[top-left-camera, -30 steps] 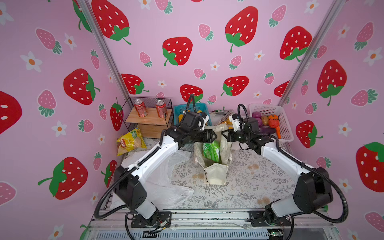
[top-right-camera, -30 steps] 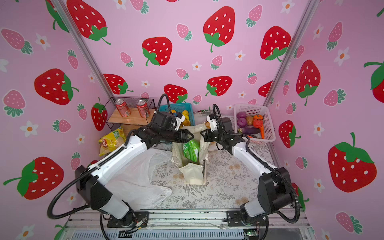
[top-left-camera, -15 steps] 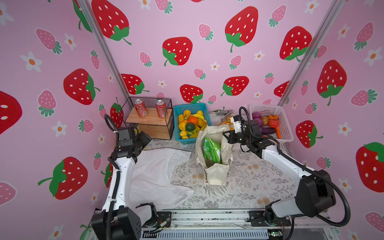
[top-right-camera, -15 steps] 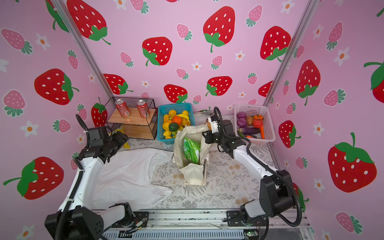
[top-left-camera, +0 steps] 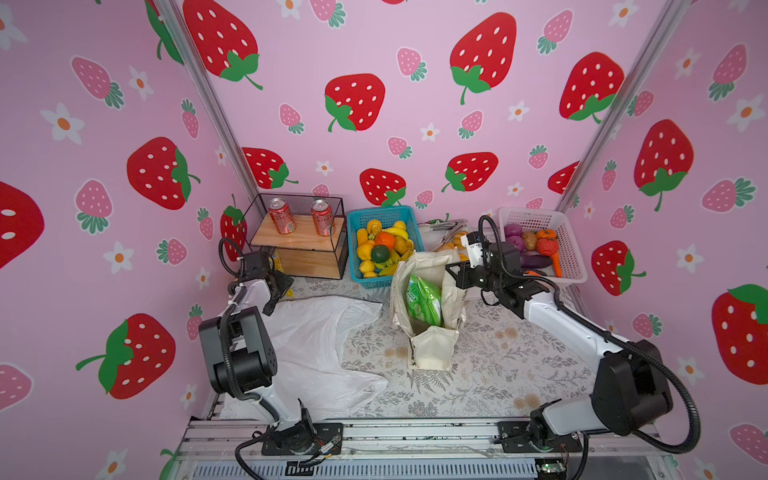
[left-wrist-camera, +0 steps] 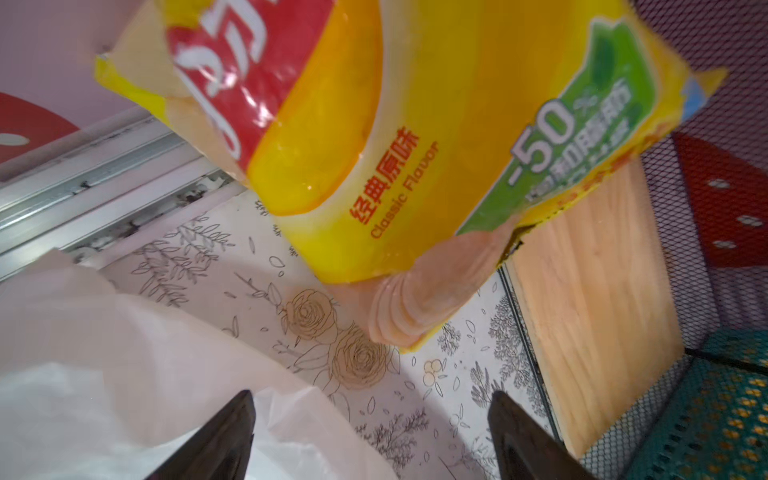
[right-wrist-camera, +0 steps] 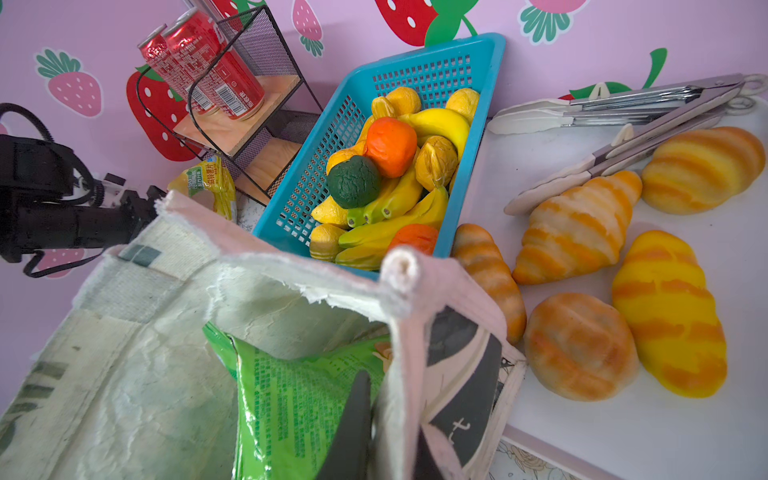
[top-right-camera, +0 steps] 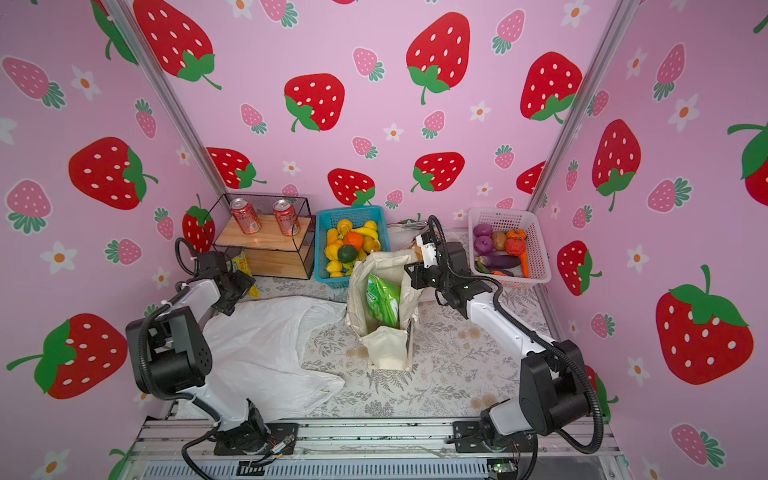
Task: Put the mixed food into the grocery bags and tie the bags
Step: 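Move the left gripper back to the shelf toward the yellow chip bag, then grasp the yellow chip bag with the left gripper and carry it over the tote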
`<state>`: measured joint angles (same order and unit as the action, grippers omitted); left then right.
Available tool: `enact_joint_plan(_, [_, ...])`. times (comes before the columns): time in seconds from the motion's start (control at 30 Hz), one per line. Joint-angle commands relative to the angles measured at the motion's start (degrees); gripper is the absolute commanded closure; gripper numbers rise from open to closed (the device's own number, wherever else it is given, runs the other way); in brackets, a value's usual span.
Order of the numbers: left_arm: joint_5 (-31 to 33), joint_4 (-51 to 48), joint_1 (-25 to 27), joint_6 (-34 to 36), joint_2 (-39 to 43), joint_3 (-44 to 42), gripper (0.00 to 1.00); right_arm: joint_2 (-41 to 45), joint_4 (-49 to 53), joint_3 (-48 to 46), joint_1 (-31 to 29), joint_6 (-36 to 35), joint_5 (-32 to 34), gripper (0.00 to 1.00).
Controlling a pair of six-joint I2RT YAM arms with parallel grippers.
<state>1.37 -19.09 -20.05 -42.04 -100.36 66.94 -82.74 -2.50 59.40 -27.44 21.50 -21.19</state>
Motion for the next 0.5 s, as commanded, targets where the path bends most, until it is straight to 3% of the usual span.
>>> enact_joint_plan(0.0, [-0.01, 3.24, -0.18, 0.48, -2.93, 4.01, 0.13, 0.67, -1.88, -0.34, 0.36, -0.71, -0.61, 0.93])
enact_joint_plan(0.23, [-2.56, 5.62, -0.25, 0.82, -10.56, 7.68, 0.23, -1.14, -1.41, 0.34, 0.37, -0.75, -1.13, 0.93])
enact_joint_plan(0.47, [-3.93, 7.16, -0.25, 1.59, -12.73, 8.75, 0.5, -2.01, -1.19, 0.66, 0.38, -0.53, -1.69, 0.93])
